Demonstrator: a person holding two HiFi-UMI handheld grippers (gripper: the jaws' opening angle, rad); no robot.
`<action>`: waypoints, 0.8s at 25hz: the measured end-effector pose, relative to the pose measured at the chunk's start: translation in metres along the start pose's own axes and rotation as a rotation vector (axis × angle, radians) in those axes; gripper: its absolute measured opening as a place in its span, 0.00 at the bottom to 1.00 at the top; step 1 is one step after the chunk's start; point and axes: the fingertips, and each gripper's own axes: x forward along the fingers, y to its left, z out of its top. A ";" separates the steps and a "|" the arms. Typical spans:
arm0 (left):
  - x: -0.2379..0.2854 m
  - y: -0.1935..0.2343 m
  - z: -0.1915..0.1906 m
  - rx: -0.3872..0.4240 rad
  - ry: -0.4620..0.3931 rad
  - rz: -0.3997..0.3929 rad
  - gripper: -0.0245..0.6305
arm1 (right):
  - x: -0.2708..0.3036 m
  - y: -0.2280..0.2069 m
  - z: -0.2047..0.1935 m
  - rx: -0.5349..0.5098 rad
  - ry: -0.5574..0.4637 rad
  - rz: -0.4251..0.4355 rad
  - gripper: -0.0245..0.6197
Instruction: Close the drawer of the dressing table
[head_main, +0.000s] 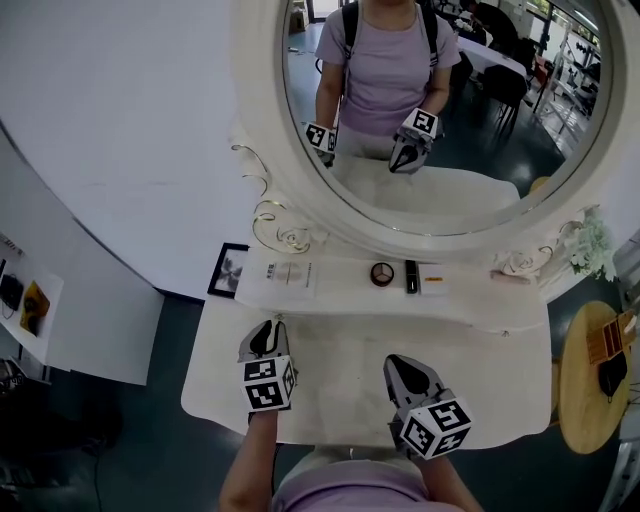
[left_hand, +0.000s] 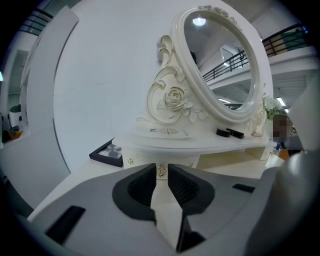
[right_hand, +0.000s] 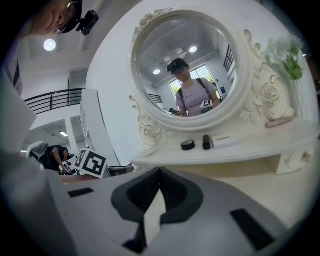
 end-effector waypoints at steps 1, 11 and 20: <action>-0.004 -0.001 0.001 -0.003 -0.005 -0.002 0.15 | -0.001 0.001 0.000 -0.002 -0.002 0.005 0.04; -0.042 -0.020 0.007 -0.033 -0.059 -0.053 0.10 | -0.009 0.013 0.004 -0.027 -0.015 0.054 0.04; -0.072 -0.045 0.016 0.005 -0.114 -0.128 0.07 | -0.014 0.018 0.008 -0.043 -0.028 0.079 0.04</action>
